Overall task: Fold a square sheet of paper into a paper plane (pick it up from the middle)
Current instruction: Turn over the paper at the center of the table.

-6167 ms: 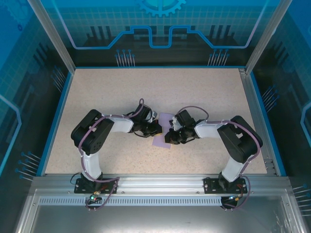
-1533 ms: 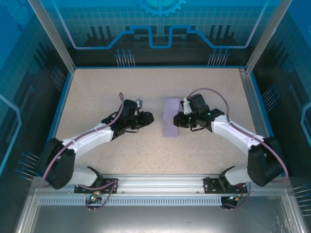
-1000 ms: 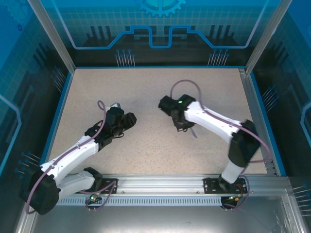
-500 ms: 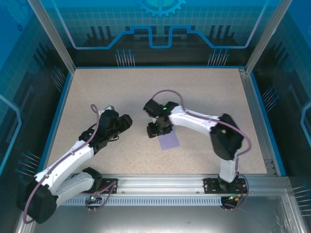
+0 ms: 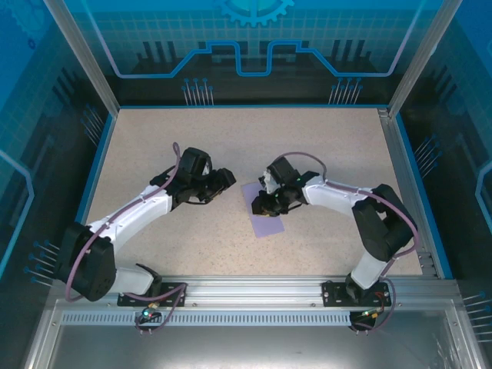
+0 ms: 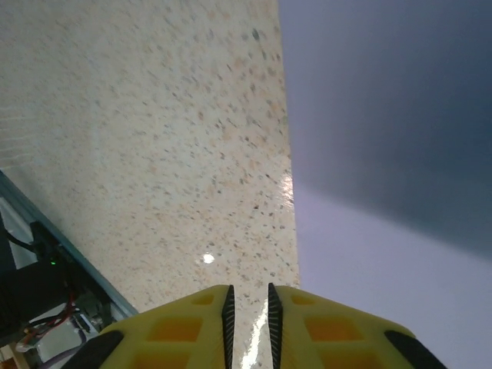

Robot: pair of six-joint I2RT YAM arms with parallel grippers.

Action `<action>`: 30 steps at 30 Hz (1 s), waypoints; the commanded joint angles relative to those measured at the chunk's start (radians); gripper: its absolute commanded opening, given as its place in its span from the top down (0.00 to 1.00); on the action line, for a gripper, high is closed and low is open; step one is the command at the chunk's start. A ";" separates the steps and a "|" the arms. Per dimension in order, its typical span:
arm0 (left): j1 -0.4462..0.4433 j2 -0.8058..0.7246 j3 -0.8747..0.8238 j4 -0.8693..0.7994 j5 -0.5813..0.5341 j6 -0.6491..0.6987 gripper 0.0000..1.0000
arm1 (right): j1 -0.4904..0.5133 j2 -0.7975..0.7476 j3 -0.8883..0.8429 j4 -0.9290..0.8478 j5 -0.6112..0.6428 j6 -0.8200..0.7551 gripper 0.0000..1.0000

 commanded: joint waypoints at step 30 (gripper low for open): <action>-0.003 0.610 0.283 0.188 0.291 0.067 0.56 | -0.039 -0.210 -0.296 0.245 0.160 0.203 0.70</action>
